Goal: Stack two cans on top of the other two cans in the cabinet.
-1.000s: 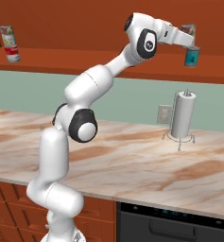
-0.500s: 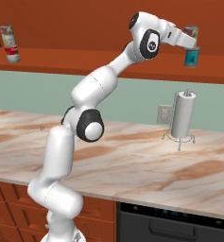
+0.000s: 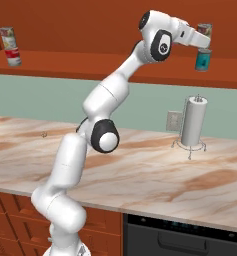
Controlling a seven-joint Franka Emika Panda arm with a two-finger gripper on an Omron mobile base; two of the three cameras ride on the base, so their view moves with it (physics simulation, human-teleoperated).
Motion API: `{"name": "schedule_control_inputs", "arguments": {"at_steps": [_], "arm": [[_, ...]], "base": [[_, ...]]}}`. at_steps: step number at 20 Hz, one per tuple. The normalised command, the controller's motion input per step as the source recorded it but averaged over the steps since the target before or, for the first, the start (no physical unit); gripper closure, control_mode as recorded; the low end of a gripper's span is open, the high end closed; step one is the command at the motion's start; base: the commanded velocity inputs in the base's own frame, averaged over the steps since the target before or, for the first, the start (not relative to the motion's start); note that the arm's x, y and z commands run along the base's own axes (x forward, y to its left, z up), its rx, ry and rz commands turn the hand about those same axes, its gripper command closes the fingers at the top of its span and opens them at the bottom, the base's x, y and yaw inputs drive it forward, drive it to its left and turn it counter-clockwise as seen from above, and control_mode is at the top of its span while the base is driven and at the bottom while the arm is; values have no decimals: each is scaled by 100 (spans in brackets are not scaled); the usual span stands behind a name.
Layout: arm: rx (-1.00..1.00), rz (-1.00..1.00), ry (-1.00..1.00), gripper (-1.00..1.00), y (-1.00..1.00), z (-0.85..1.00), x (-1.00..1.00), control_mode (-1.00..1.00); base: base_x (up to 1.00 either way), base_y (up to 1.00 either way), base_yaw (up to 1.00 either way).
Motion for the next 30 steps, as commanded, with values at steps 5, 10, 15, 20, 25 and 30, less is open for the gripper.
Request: {"name": "schedule_control_inputs", "arguments": {"at_steps": [5, 10, 15, 20, 25, 30], "arm": [[0, -1, 2, 100, -14, 3, 2, -100], [1, -3, 14, 100, -3, -5, 5, -100], [1, -2, 18, 100, 1, -12, 4, -100], [6, 0, 12, 100, 1, -11, 14, -100], [11, 0, 2, 100, 4, -3, 21, -100], [11, 0, 0, 100, 6, 0, 21, -100]], "base": [[0, 0, 0], [0, 0, 0], [0, 0, 0], [0, 0, 0], [0, 0, 0], [0, 0, 0]]}}
